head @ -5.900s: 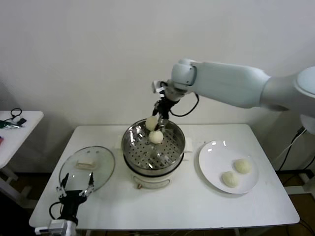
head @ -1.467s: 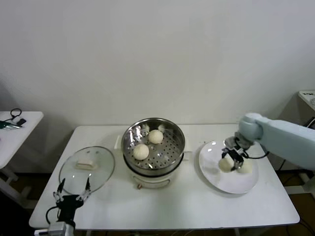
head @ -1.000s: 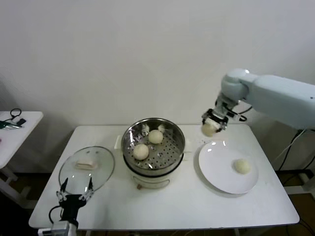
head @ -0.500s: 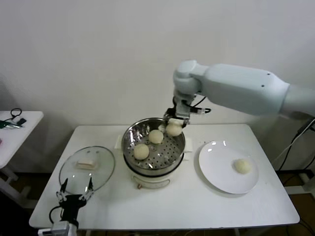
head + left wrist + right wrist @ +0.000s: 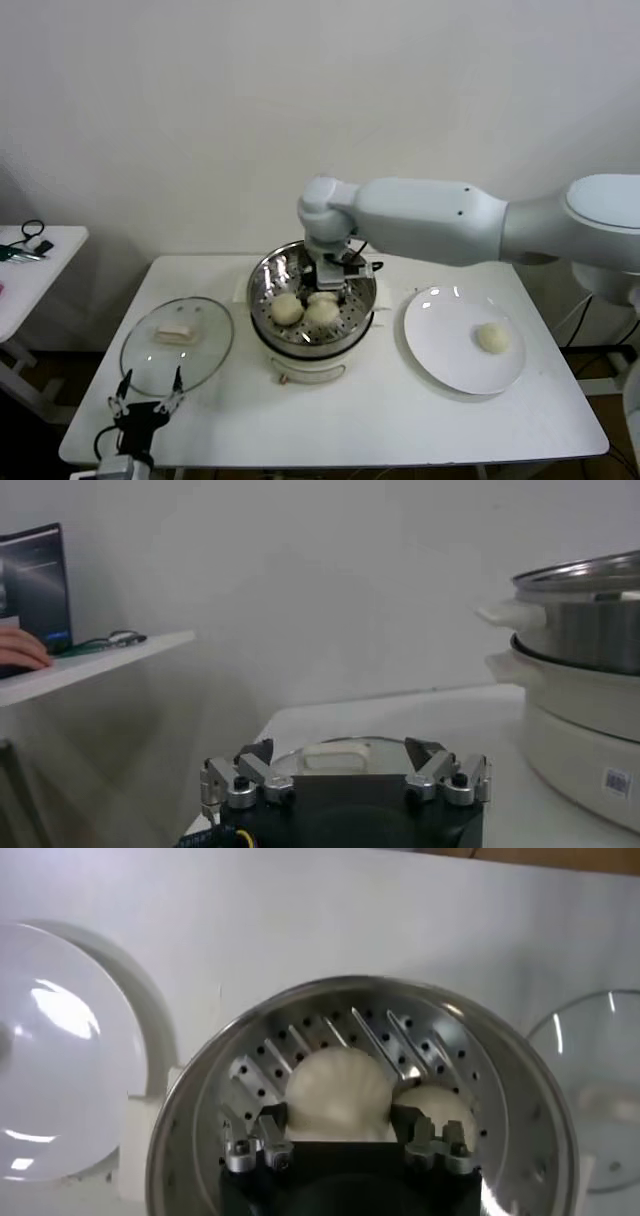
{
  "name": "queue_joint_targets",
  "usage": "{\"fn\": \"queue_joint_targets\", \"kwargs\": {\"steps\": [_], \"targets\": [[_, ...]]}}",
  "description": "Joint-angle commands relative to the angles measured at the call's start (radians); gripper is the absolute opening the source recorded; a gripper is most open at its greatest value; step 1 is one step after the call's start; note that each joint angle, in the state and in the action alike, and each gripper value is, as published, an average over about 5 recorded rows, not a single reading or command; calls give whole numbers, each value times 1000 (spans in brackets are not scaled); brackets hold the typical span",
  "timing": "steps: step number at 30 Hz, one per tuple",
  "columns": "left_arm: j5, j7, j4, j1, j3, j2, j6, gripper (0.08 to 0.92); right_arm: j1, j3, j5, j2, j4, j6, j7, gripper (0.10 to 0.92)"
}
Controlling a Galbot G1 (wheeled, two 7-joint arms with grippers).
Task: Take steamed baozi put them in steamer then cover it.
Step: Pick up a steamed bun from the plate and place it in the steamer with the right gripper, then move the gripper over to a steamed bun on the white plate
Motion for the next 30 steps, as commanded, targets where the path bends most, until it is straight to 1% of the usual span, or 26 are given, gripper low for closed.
{"fn": "queue_joint_targets", "kwargs": {"steps": [1, 9, 14, 16, 24, 27, 30], "targets": [[-9, 0, 8, -2, -1, 1, -1, 823, -38, -8, -2, 35, 4, 11, -4, 679], [-9, 0, 19, -6, -1, 2, -1, 823, -50, -6, -9, 25, 4, 9, -4, 690], [-9, -1, 22, -5, -3, 3, -3, 823, -51, -2, -10, 23, 1, 9, -5, 793], [-9, -1, 24, -5, -4, 3, -4, 823, -51, 4, -13, 22, -2, 9, -7, 815], [-10, -1, 24, 0, -9, 6, -8, 823, -13, 49, -2, -6, -14, 10, -18, 823], [-12, -1, 22, 3, -10, 9, -8, 823, 26, 59, 39, -47, -13, -8, -25, 823], [-14, -2, 16, 3, -12, 13, -7, 823, 83, 44, 113, -107, -23, -59, -22, 823]]}}
